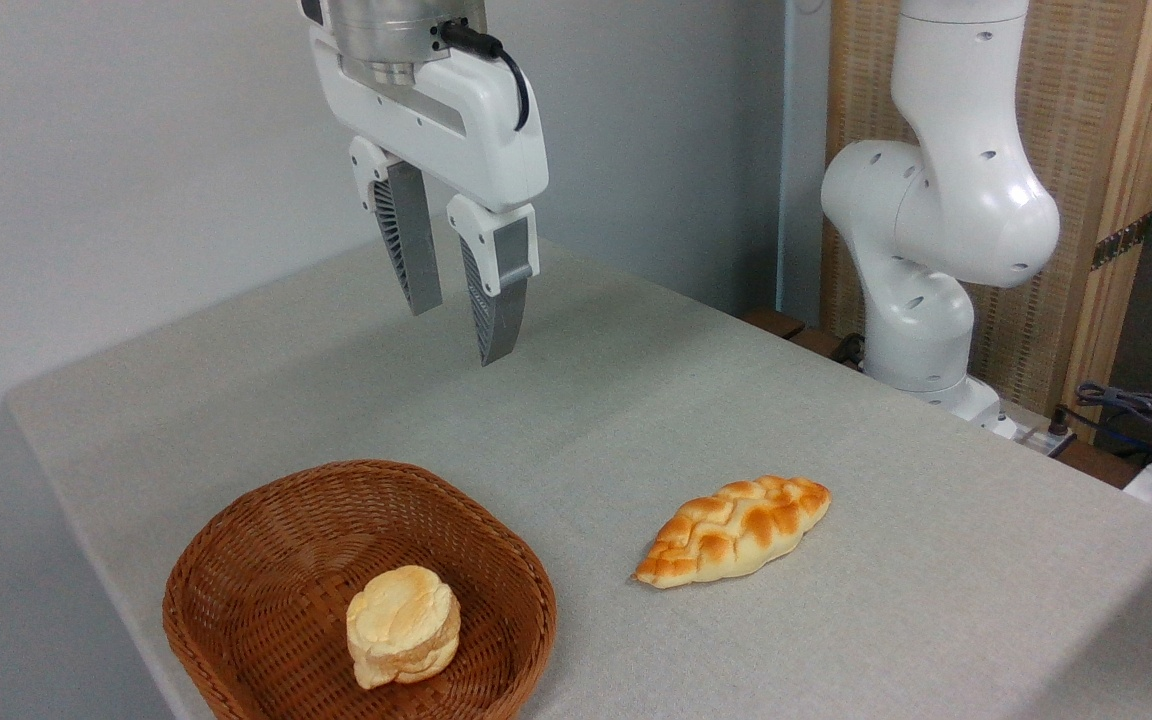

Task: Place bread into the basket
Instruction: 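Move the open gripper over the braided golden bread roll and lower it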

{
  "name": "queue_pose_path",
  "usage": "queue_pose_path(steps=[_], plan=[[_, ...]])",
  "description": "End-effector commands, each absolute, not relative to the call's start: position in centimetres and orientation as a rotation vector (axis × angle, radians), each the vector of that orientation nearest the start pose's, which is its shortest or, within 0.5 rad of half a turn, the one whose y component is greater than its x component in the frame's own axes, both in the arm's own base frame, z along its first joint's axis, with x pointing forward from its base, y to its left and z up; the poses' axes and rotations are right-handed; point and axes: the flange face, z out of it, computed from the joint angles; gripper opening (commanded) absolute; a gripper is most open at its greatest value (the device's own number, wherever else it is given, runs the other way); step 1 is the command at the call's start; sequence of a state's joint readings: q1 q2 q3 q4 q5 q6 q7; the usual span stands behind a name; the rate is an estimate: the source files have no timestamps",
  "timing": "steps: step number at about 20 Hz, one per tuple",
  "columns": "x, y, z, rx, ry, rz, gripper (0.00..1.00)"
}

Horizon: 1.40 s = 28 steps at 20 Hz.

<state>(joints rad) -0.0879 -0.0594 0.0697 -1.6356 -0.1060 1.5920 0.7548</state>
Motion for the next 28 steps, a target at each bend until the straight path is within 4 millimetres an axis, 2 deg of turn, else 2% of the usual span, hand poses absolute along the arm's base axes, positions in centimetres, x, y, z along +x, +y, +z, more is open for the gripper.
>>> queue_pose_path(steps=[1, 11, 14, 16, 18, 20, 23, 26, 28], plan=[[52.2, -2.1, 63.2, -2.988, 1.265, -0.061, 1.00], [51.1, -2.2, 62.7, -2.989, 1.272, -0.058, 1.00], [49.5, -2.5, 61.9, -2.962, 1.262, -0.172, 1.00], [47.3, -2.4, 60.6, -2.947, 1.275, -0.175, 1.00], [44.7, -1.9, 58.4, -2.954, 1.303, -0.121, 1.00], [43.3, -1.1, 56.7, -2.879, 1.335, -0.092, 1.00], [42.8, 0.2, 54.0, -2.852, 1.324, -0.055, 1.00], [42.5, 0.4, 52.7, -2.832, 1.380, -0.009, 1.00], [42.5, 2.9, 51.8, -2.791, 1.377, 0.054, 1.00]])
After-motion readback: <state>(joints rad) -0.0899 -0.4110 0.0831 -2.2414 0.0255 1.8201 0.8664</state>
